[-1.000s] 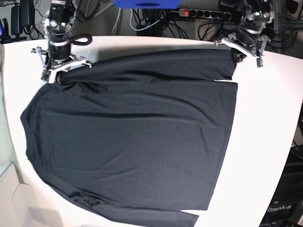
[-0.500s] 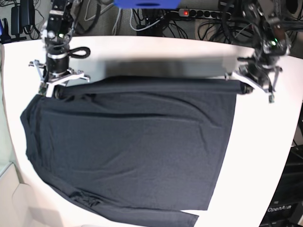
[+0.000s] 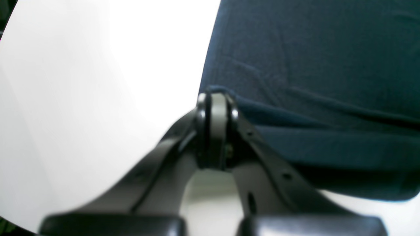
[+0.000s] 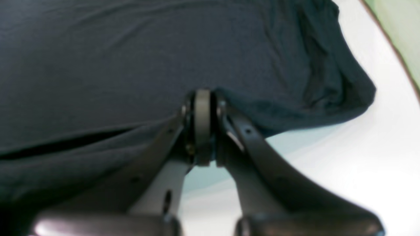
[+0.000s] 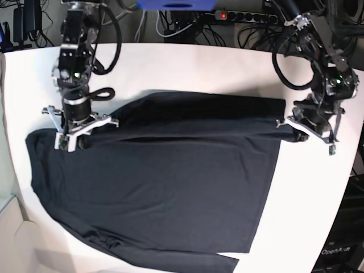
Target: Fold the T-shirt properly
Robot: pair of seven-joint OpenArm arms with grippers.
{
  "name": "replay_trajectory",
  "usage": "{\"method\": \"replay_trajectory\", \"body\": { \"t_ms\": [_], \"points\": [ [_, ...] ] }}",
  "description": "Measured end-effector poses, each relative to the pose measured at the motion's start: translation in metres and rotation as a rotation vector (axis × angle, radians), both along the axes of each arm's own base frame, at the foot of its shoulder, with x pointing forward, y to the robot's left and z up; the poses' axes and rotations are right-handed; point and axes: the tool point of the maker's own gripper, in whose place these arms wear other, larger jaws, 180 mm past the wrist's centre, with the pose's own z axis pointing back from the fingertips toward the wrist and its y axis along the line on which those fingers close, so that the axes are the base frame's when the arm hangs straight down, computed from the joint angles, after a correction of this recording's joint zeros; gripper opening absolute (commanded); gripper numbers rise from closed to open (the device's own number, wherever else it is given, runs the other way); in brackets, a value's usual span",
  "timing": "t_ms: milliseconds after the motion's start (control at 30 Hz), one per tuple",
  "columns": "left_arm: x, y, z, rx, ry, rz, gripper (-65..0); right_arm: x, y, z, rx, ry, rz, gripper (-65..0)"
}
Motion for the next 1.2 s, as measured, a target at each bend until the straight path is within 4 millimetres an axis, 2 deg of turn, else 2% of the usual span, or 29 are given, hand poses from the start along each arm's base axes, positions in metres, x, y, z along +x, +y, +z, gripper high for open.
{"method": "replay_trajectory", "body": {
  "t_ms": [133, 267, 333, 400, 467, 600, 700, 800, 933, 1033, 1100, 1200],
  "points": [
    [0.004, 0.010, -0.013, 0.033, 0.043, 0.026, -65.0, 0.009, -0.005, -0.003, -0.017, 0.006, 0.009, -65.0],
    [-0.001, 0.010, -0.031, 0.025, 0.104, 0.024, -65.0, 0.007, -0.007, -0.008, -0.024, 0.021, 0.010, -65.0],
    [0.001, 0.010, -0.031, 0.022, 0.100, 0.025, -65.0, 0.006, -0.007, -0.008, -0.024, 0.022, 0.010, -65.0],
    [0.005, 0.010, -0.027, 0.023, 0.083, 0.024, -65.0, 0.006, -0.008, -0.008, -0.025, 0.022, 0.010, -61.7],
    [0.005, 0.010, -0.026, 0.025, 0.080, 0.022, -59.2, 0.005, -0.009, -0.009, -0.025, 0.024, 0.006, -56.9],
    [0.004, 0.009, -0.026, 0.024, 0.083, 0.022, -40.7, 0.002, -0.009, -0.012, -0.026, 0.034, 0.007, -47.6],
    [0.005, 0.008, -0.027, 0.019, 0.082, 0.021, -33.9, 0.000, 0.001, -0.015, -0.039, 0.039, 0.083, -44.0],
    [0.005, 0.007, -0.027, 0.017, 0.081, 0.021, -33.9, -0.003, 0.014, -0.020, -0.034, 0.061, 0.163, -41.5],
    [0.004, 0.009, -0.027, 0.017, 0.081, 0.025, -33.9, -0.004, 0.012, -0.020, -0.036, 0.060, 0.159, -40.4],
    [-0.001, 0.007, -0.031, 0.018, 0.093, 0.019, -33.9, -0.013, -0.002, -0.025, -0.048, 0.076, 0.132, -40.2],
    [-0.011, 0.006, -0.040, 0.015, 0.124, 0.019, -33.9, -0.022, -0.014, -0.030, -0.054, 0.097, 0.102, -40.2],
    [-0.027, 0.003, -0.053, 0.006, 0.171, 0.018, -33.8, -0.024, -0.028, -0.028, -0.060, 0.098, 0.066, -40.1]
  ]
}}
